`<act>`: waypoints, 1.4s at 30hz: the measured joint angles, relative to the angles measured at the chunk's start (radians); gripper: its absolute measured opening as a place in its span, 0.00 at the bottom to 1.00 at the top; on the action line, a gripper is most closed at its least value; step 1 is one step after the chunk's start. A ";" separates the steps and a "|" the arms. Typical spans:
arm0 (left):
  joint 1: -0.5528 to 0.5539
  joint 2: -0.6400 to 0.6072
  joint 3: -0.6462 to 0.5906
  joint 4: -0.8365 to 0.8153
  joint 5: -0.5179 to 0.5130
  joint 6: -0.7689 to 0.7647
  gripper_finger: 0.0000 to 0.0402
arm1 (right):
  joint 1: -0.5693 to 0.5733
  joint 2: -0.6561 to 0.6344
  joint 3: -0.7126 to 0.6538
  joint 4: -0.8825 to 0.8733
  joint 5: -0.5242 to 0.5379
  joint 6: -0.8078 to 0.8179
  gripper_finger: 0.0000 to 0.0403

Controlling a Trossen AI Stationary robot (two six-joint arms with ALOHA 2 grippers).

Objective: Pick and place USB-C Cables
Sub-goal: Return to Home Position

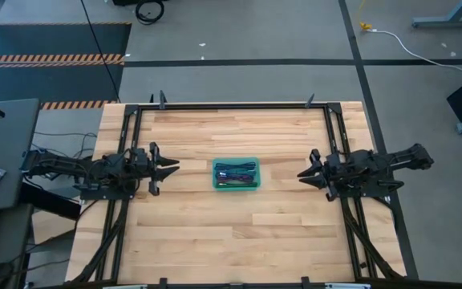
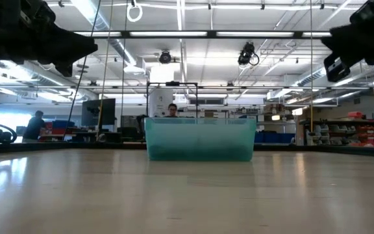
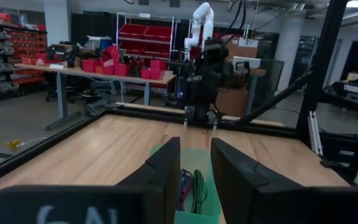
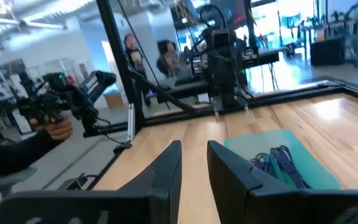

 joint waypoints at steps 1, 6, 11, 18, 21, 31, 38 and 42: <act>0.000 0.000 0.000 0.003 0.000 -0.001 0.24 | 0.000 0.000 -0.031 0.036 -0.002 0.000 0.21; 0.001 -0.004 0.000 0.004 -0.003 0.020 0.22 | -0.006 0.012 -0.033 0.035 0.014 -0.036 0.21; 0.001 -0.007 0.000 -0.012 -0.029 0.045 0.22 | -0.048 0.010 -0.033 0.056 0.031 -0.108 0.21; 0.001 -0.004 -0.001 -0.090 -0.029 0.039 0.22 | -0.109 0.016 -0.032 -0.005 -0.023 -0.078 0.21; 0.001 -0.005 -0.001 -0.085 -0.029 0.038 0.22 | -0.116 0.016 -0.032 -0.007 -0.026 -0.078 0.21; 0.000 -0.005 -0.001 -0.093 -0.012 0.069 0.22 | -0.117 0.016 -0.032 -0.009 -0.027 -0.099 0.21; 0.000 -0.005 -0.001 -0.085 -0.011 0.072 0.22 | -0.117 0.016 -0.032 -0.003 -0.011 -0.102 0.21; -0.001 -0.005 -0.001 -0.085 -0.011 0.073 0.18 | -0.117 0.017 -0.032 -0.003 -0.002 -0.103 0.20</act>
